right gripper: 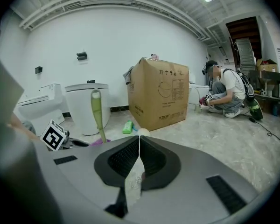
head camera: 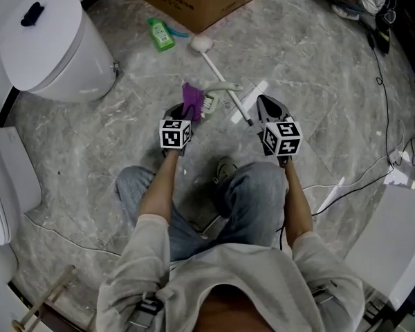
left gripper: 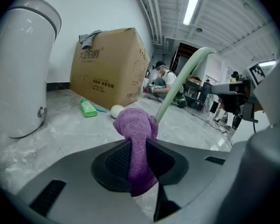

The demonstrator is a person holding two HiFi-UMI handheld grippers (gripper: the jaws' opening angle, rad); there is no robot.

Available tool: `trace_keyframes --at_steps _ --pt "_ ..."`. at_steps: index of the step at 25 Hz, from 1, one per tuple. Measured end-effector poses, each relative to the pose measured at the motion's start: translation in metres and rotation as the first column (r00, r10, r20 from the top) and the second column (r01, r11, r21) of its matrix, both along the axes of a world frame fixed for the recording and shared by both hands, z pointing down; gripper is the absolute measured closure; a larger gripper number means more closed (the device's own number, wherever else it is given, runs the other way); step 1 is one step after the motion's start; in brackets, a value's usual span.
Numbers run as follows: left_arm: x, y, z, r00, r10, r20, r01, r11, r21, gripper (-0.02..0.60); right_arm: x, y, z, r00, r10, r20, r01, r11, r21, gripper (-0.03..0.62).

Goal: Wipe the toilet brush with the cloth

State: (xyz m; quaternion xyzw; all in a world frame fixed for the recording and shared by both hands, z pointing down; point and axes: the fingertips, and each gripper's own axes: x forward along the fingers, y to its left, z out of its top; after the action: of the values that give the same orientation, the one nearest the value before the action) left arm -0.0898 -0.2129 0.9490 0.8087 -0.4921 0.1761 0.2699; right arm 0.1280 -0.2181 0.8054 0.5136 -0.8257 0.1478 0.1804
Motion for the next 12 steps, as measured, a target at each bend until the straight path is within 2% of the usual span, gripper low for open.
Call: trace_keyframes --at_steps 3,6,9,12 --pt "-0.003 -0.003 -0.005 1.0 -0.014 -0.015 0.014 1.0 0.009 0.485 0.0 0.001 -0.001 1.0 -0.002 -0.004 0.002 1.0 0.0 0.563" --pt "-0.007 -0.005 -0.037 0.998 -0.022 -0.051 0.027 0.995 0.101 0.485 -0.001 0.003 0.0 1.0 -0.005 -0.003 0.005 1.0 -0.002 0.563" --pt "-0.012 -0.001 -0.082 0.998 -0.016 -0.059 0.028 0.975 0.22 0.485 -0.004 0.006 0.0 1.0 -0.003 -0.004 0.003 1.0 -0.004 0.563" --pt "-0.013 0.007 -0.134 0.996 -0.007 -0.091 0.037 0.944 0.328 0.485 -0.01 0.008 0.001 1.0 -0.01 -0.004 0.01 1.0 -0.003 0.563"
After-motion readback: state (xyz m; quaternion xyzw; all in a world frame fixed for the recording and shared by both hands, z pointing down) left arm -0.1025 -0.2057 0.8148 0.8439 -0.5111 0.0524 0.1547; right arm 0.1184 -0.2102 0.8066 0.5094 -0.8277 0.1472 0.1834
